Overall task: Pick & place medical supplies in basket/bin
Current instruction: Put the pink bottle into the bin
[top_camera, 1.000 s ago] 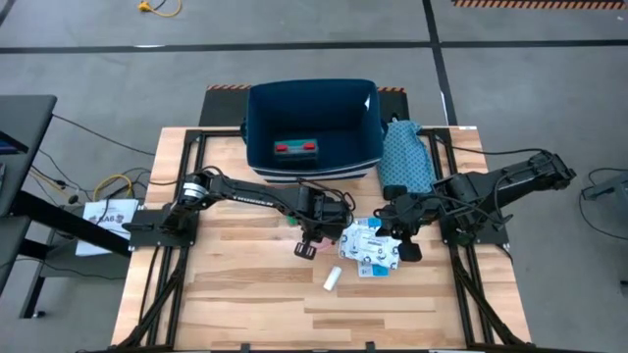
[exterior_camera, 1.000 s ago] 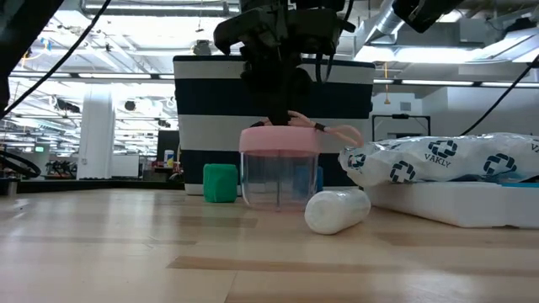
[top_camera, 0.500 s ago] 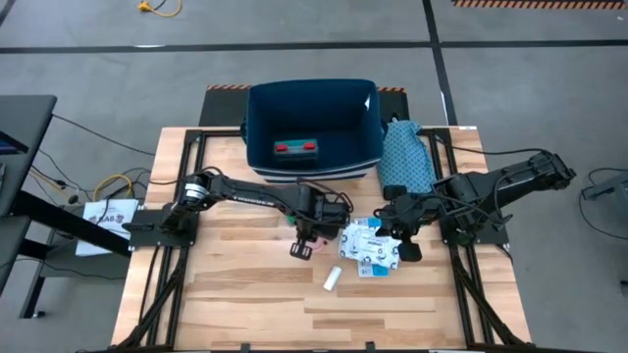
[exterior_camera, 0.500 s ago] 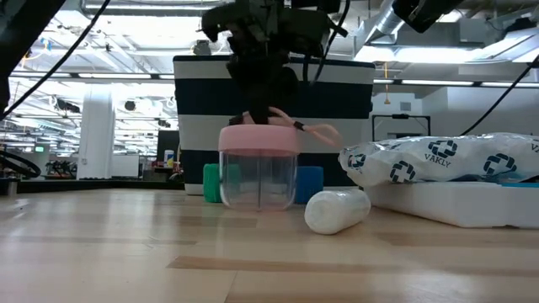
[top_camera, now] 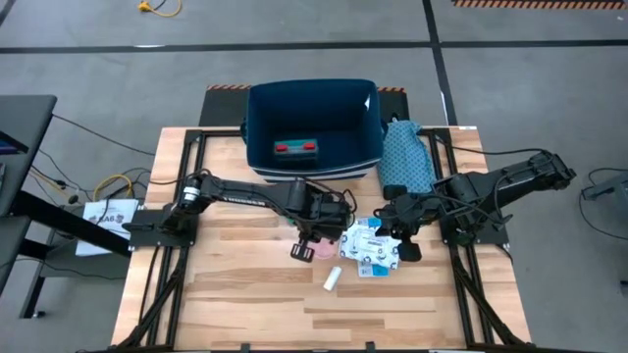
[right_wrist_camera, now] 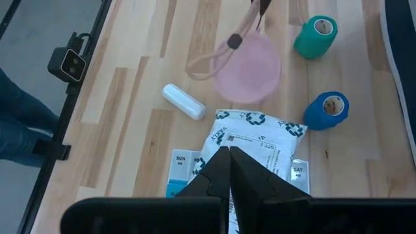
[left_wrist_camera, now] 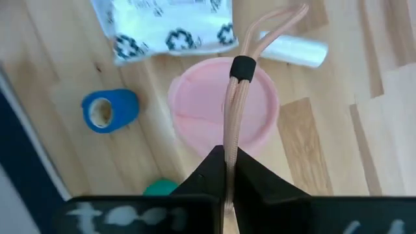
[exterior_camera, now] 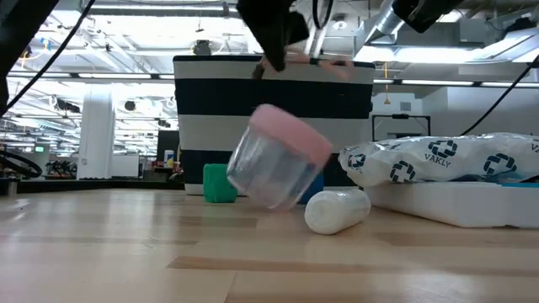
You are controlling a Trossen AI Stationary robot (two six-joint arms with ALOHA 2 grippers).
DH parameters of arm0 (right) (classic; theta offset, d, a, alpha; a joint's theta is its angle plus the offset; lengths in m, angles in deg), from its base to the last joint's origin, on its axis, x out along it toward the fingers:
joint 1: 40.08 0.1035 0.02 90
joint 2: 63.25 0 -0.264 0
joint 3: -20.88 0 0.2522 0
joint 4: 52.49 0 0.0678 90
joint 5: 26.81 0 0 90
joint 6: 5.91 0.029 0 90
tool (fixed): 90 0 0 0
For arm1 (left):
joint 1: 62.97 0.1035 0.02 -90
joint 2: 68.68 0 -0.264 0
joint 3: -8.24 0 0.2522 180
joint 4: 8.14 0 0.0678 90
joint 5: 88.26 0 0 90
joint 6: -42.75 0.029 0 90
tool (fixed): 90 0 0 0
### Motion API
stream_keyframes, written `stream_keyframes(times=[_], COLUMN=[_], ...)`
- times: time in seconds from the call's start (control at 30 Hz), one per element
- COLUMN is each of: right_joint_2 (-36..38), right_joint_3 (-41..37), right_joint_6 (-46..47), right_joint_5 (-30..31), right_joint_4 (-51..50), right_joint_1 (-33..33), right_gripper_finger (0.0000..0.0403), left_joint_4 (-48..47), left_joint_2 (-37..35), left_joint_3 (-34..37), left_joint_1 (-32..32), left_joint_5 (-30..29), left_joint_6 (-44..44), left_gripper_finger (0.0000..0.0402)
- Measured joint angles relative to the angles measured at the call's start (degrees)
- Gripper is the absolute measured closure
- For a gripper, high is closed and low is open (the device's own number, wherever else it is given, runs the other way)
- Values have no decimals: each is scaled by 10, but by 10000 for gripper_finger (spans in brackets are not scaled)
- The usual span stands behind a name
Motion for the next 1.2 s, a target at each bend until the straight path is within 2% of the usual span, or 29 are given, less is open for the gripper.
stream_keyframes(times=[0.53,0.67,0.87,1.2], right_joint_2=[0,0,0,0], right_joint_3=[0,0,0,0], right_joint_6=[30,34,34,35], right_joint_5=[27,27,34,109], right_joint_4=[12,15,34,85], right_joint_1=[-1,-1,-1,-1], right_gripper_finger=[403,403,403,403], left_joint_4=[-55,-62,-67,-53], left_joint_2=[-1,-15,-60,-161], left_joint_3=[-104,-102,-105,-105], left_joint_1=[-31,-36,-38,-28], left_joint_5=[-95,-116,-135,-180], left_joint_6=[-2,-7,-34,-72], left_gripper_finger=[401,401,401,401])
